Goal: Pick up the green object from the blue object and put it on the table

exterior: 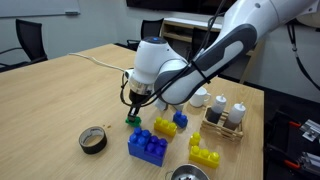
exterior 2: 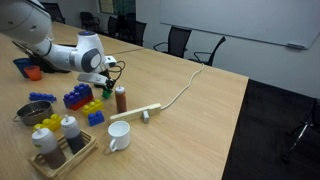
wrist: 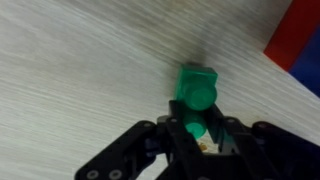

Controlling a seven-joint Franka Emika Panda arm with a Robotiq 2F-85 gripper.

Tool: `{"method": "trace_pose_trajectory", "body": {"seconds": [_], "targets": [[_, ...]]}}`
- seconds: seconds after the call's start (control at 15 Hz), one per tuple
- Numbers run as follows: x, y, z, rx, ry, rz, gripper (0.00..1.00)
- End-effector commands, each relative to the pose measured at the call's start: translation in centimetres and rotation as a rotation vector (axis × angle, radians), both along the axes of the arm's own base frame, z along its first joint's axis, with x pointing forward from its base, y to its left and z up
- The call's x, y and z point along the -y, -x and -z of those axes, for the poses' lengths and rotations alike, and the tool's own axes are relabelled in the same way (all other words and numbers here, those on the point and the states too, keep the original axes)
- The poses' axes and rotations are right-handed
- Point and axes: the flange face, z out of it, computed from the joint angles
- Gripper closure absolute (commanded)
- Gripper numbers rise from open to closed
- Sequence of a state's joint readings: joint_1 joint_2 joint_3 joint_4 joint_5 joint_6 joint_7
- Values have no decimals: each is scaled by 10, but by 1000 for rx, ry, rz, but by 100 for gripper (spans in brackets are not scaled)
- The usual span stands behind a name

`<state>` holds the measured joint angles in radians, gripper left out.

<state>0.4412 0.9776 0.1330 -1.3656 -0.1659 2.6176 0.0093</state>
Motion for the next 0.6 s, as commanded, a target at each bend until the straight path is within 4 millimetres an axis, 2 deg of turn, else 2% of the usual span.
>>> {"method": "trace_pose_trajectory", "body": {"seconds": [0.0,0.27,0.4,0.53], "targets": [[-5,-5,-3,-34,25,-47,44],[-10,-6,-23,-25,25,-65,16],[-9,-7,-40,3,23,-61,3],[-7,-5,-58,18,22,-46,0]]}}
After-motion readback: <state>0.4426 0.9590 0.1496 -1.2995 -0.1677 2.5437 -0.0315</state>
